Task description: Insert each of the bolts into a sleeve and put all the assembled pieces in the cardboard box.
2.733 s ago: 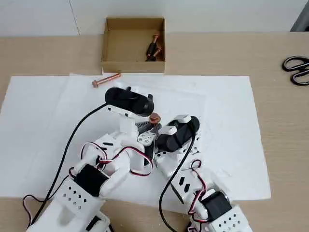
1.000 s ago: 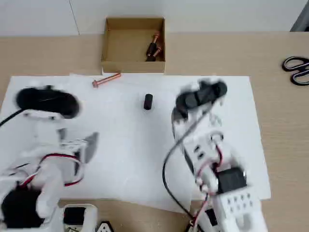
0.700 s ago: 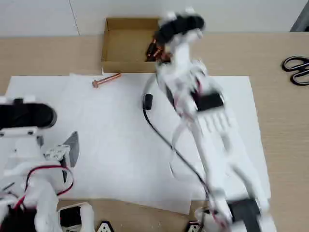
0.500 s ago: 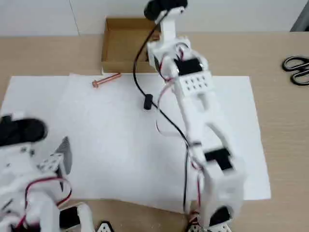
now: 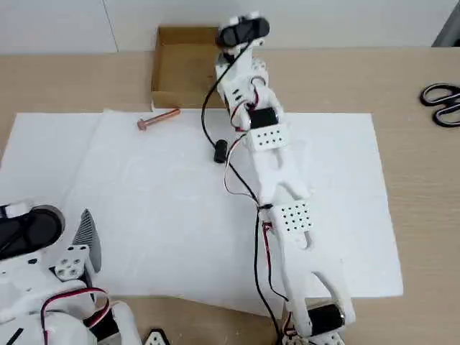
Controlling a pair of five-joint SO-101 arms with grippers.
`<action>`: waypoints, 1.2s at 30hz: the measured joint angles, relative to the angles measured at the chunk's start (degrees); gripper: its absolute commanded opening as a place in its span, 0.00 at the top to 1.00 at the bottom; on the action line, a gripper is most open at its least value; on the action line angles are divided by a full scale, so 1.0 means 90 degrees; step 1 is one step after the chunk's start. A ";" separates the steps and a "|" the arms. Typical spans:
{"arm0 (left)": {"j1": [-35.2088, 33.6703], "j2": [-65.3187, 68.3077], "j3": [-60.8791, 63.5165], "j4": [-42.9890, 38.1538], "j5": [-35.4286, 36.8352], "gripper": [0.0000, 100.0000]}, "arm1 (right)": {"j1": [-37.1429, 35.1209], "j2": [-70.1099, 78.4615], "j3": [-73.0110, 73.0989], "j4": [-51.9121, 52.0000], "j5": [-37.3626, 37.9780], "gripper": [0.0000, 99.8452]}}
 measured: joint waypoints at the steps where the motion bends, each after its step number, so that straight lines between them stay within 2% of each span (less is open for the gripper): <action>1: 0.0000 0.0000 0.0000 0.0000 0.0000 0.75 | 0.0000 0.0078 0.0000 -0.0059 0.0000 0.99; 3: 0.0000 0.0000 0.0000 0.0000 0.0000 0.75 | 0.0010 0.0205 0.0000 -0.0117 0.0000 0.95; 8: 0.0000 -0.0029 0.0000 0.0000 0.0000 0.75 | 0.0000 0.0488 -0.0010 -0.0117 0.0000 0.74; 10: 0.0000 -0.0029 0.0000 0.0000 0.0000 0.75 | 0.0000 0.0537 -0.0049 -0.0127 0.0000 0.70; 27: 0.0000 -0.0088 0.0000 0.0000 0.0000 0.75 | 0.0234 0.0606 -0.0342 -0.0098 0.0000 0.70; 31: 0.0000 -0.0088 0.0000 0.0000 0.0000 0.75 | 0.0459 0.0449 -0.0352 0.0742 0.0000 0.70; 36: 0.0000 -0.0088 0.0000 0.0000 0.0000 0.75 | 0.0742 -0.0723 -0.0361 0.2725 0.0000 0.70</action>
